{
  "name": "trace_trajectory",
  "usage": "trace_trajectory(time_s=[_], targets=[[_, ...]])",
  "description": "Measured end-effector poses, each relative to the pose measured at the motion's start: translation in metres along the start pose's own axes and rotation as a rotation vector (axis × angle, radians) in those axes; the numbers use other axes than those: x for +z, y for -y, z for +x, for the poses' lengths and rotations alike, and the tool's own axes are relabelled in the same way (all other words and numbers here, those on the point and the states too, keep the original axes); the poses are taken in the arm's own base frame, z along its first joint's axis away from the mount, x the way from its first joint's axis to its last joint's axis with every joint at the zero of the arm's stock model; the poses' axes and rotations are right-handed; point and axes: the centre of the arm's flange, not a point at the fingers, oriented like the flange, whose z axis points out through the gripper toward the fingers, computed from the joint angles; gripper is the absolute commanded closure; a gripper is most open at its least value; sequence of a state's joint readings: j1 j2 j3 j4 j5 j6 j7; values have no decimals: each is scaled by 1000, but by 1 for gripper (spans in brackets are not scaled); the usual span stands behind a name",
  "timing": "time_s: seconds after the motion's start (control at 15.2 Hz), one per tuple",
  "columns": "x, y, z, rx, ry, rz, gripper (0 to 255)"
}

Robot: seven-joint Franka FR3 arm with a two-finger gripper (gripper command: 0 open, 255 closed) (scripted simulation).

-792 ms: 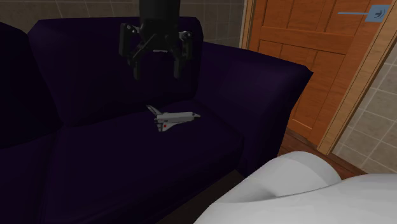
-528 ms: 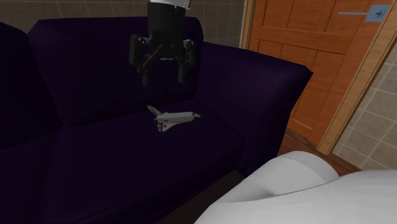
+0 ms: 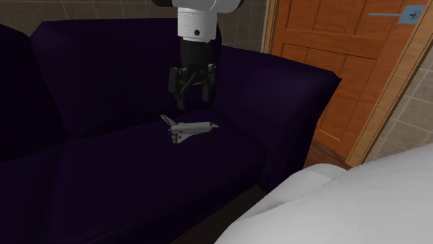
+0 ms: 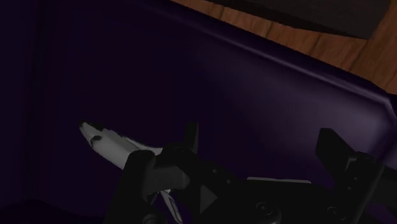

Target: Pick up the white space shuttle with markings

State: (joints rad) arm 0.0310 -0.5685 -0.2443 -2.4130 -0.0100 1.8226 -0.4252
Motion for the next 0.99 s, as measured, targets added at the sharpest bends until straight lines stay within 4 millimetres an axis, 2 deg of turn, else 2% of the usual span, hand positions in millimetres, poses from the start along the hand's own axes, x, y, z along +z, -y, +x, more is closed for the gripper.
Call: trace_trajectory(time_s=[0.26,0.46,0.99], targets=[[34,-35,24,-119,4,-16,0],[52,-59,40,-208,6,-29,0],[108,-118,103,-445,11,-63,0]])
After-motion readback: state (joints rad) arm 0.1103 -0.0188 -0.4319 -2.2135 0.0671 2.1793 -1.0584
